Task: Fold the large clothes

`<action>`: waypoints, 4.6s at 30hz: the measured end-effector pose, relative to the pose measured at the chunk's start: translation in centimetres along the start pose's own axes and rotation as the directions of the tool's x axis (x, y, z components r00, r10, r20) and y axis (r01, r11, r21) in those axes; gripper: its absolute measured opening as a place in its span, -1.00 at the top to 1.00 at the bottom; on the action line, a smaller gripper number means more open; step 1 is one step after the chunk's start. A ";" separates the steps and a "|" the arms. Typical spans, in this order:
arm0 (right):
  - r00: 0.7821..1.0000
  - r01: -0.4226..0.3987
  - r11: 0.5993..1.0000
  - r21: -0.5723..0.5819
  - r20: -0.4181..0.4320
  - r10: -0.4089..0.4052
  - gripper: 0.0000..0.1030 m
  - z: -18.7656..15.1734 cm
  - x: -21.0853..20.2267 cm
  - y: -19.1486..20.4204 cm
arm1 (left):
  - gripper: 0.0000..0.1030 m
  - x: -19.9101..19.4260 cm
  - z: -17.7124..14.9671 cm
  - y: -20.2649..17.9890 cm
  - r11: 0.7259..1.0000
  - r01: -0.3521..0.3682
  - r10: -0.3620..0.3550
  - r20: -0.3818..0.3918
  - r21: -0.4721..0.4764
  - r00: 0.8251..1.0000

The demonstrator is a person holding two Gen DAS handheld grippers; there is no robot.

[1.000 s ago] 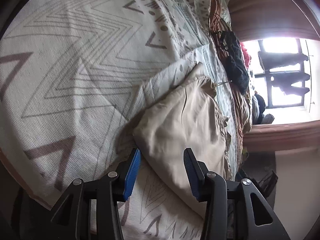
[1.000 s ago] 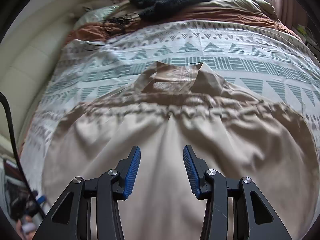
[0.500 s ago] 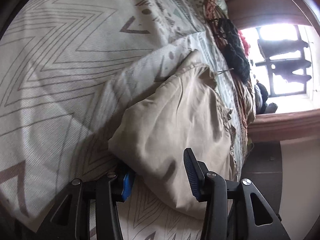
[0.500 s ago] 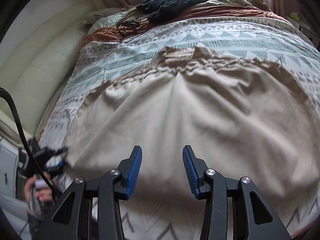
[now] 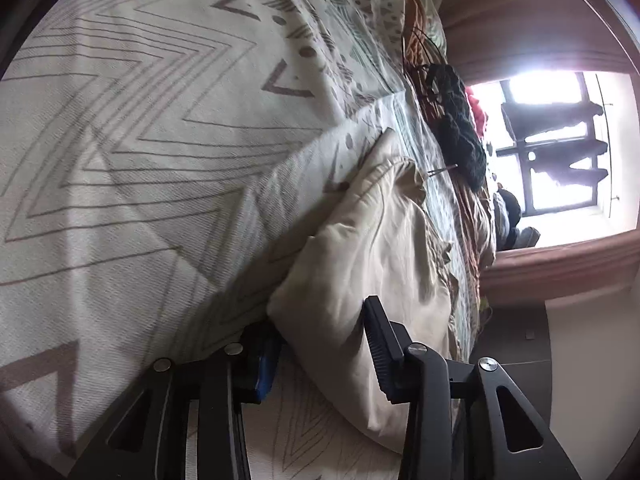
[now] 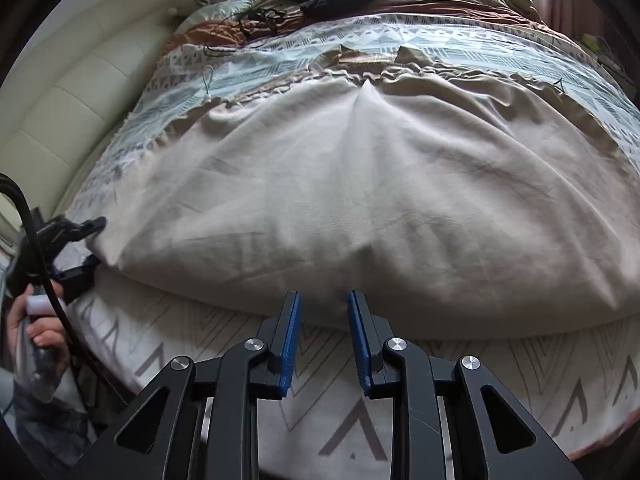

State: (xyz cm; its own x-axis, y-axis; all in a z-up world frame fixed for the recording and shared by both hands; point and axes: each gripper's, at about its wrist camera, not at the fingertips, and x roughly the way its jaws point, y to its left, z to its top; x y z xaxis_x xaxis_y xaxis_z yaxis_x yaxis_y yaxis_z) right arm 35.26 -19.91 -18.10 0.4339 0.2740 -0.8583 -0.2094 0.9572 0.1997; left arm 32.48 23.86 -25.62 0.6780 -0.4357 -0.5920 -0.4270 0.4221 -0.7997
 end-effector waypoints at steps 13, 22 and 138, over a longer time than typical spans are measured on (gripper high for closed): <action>0.999 0.013 0.998 0.053 -0.033 -0.011 0.62 2.4 3.0 -0.9 | 0.22 1.7 1.1 -0.4 1.000 -0.024 0.024 0.010 -0.001 1.000; 1.000 0.009 0.995 0.099 -0.030 -0.006 0.63 4.7 5.1 -1.6 | 0.56 0.2 0.6 -0.7 0.998 0.058 -0.057 0.037 -0.032 0.998; 0.930 -0.230 0.886 0.403 0.358 0.079 0.82 0.0 -11.4 -29.4 | -0.15 13.7 -22.2 -19.0 0.892 0.009 0.158 -0.330 0.452 0.931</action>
State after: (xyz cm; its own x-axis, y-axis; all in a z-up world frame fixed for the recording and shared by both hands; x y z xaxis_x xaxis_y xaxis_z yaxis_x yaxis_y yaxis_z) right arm 36.51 -51.17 -14.19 0.7011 0.3636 -0.6134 0.0681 0.8222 0.5651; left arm 36.61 -7.78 -20.77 0.3660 -0.6010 -0.7106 -0.1043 0.7323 -0.6730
